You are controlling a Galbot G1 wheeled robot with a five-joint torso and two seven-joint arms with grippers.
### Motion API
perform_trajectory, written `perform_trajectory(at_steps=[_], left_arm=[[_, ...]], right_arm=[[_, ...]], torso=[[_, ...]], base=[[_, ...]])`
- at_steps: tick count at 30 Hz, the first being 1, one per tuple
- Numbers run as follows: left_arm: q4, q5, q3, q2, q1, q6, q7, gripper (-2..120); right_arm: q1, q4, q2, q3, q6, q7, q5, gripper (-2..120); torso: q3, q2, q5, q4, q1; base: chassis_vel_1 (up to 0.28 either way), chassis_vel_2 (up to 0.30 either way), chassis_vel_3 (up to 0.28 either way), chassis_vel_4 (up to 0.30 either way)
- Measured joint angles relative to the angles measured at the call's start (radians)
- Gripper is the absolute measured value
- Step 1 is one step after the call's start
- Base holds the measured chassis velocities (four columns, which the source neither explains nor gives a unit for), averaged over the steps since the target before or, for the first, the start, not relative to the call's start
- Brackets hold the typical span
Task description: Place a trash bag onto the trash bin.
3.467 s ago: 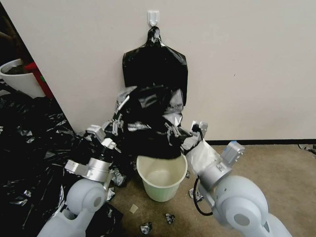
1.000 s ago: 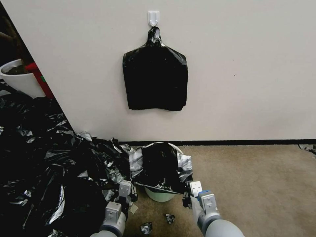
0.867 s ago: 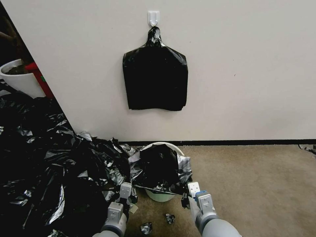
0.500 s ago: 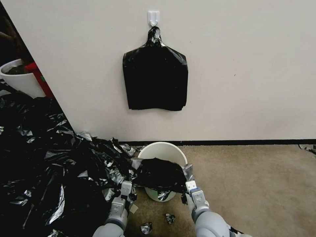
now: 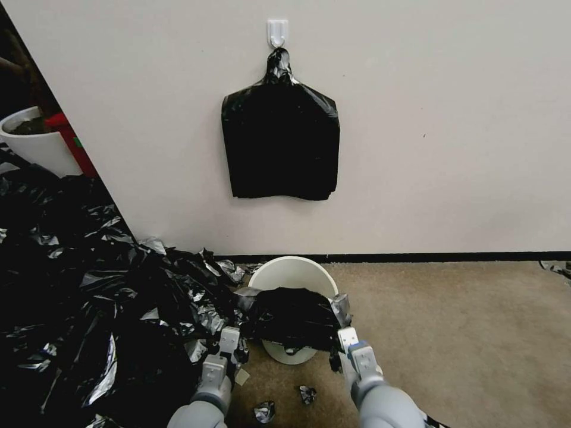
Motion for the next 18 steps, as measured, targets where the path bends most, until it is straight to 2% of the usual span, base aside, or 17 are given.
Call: perform_trajectory(at_steps=[1, 2, 3, 6, 7, 8, 10, 11, 12, 14, 15, 16, 18], left_arm=[[-0.037, -0.015, -0.009, 0.017, 0.023, 0.024, -0.004, 27], [-0.117, -0.024, -0.029, 0.048, 0.075, 0.093, -0.024, 40], [-0.117, -0.024, -0.029, 0.048, 0.075, 0.093, -0.024, 40], [-0.160, -0.024, -0.044, 0.059, 0.107, 0.117, -0.032, 53], [-0.169, -0.023, -0.049, 0.058, 0.115, 0.111, -0.032, 60], [-0.169, -0.023, -0.049, 0.058, 0.115, 0.111, -0.032, 60], [-0.171, -0.021, -0.055, 0.050, 0.122, 0.074, -0.025, 69], [-0.174, -0.018, -0.059, 0.044, 0.127, 0.048, -0.014, 75], [-0.174, -0.018, -0.059, 0.044, 0.127, 0.048, -0.014, 75], [-0.193, -0.006, -0.065, 0.033, 0.141, 0.003, 0.004, 85], [-0.202, -0.003, -0.065, 0.031, 0.147, -0.008, 0.008, 88], [-0.202, -0.003, -0.065, 0.031, 0.147, -0.008, 0.008, 88], [-0.218, 0.003, -0.060, 0.025, 0.157, -0.029, 0.013, 97]], right_arm=[[-0.039, 0.047, -0.032, 0.008, 0.011, 0.005, 0.005, 39], [-0.104, 0.132, -0.087, 0.017, 0.035, 0.028, 0.004, 54], [-0.104, 0.132, -0.087, 0.017, 0.035, 0.028, 0.004, 54], [-0.123, 0.181, -0.098, 0.019, 0.043, 0.042, 0.004, 68], [-0.124, 0.189, -0.097, 0.019, 0.045, 0.047, 0.003, 73], [-0.124, 0.189, -0.097, 0.019, 0.045, 0.047, 0.003, 73], [-0.123, 0.193, -0.091, 0.015, 0.059, 0.052, -0.003, 83], [-0.122, 0.192, -0.086, 0.010, 0.095, 0.052, -0.027, 88], [-0.122, 0.192, -0.086, 0.010, 0.095, 0.052, -0.027, 88], [-0.129, 0.181, -0.077, 0.006, 0.220, 0.036, -0.097, 97], [-0.134, 0.175, -0.076, 0.007, 0.276, 0.021, -0.121, 99], [-0.134, 0.175, -0.076, 0.007, 0.276, 0.021, -0.121, 99], [-0.142, 0.154, -0.075, 0.010, 0.383, -0.012, -0.163, 100]], torso=[[0.000, 0.000, 0.0000, 0.0000, 0.000], [0.000, 0.000, 0.0000, 0.0001, 0.000], [0.000, 0.000, 0.0000, 0.0001, 0.000], [0.000, 0.000, 0.0000, 0.0001, 0.000], [0.000, 0.000, 0.0000, 0.0000, 0.000], [0.000, 0.000, 0.0000, 0.0000, 0.000], [0.000, 0.000, 0.0000, 0.0000, 0.000], [0.000, 0.000, -0.0001, 0.0000, 0.000], [0.000, 0.000, -0.0001, 0.0000, 0.000], [0.000, 0.000, 0.0000, 0.0001, 0.000], [0.000, 0.000, 0.0000, 0.0000, 0.000], [0.000, 0.000, 0.0000, 0.0000, 0.000], [0.000, 0.000, 0.0000, 0.0001, 0.000]], base=[[0.000, 0.000, 0.000, 0.000], [0.000, 0.000, 0.000, 0.000], [0.000, 0.000, 0.000, 0.000], [0.000, 0.000, 0.000, 0.000], [0.000, 0.000, 0.000, 0.000], [0.000, 0.000, 0.000, 0.000], [0.000, 0.000, 0.000, 0.000], [0.000, 0.000, 0.000, 0.000], [0.000, 0.000, 0.000, 0.000], [0.000, 0.000, 0.000, 0.000], [0.000, 0.000, 0.000, 0.000], [0.000, 0.000, 0.000, 0.000], [0.000, 0.000, 0.000, 0.000]])
